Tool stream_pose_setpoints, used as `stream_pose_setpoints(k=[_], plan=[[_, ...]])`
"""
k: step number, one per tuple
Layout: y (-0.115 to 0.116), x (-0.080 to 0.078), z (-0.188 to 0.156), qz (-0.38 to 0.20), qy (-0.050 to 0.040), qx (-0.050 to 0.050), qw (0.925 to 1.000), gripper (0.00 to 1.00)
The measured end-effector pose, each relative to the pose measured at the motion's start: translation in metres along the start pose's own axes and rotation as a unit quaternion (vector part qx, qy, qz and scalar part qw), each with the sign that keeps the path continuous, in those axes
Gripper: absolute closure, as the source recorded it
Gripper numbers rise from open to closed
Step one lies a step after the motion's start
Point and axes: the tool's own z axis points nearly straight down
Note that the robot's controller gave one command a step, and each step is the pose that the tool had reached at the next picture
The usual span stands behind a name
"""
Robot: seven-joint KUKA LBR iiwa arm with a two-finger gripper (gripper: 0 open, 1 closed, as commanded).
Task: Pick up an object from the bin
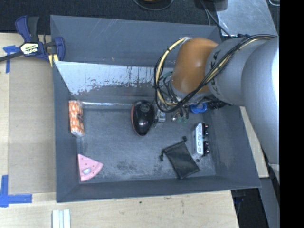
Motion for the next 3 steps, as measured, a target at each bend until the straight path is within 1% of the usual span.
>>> stream_pose_setpoints(k=[1,2,3], plan=[[0.0,0.0,0.0,0.0,0.0,0.0,1.0,1.0],[0.074,0.006,-0.046,0.045,-0.0018,0.0,0.999,0.0],[0.074,0.006,-0.046,0.045,-0.0018,0.0,0.999,0.0]])
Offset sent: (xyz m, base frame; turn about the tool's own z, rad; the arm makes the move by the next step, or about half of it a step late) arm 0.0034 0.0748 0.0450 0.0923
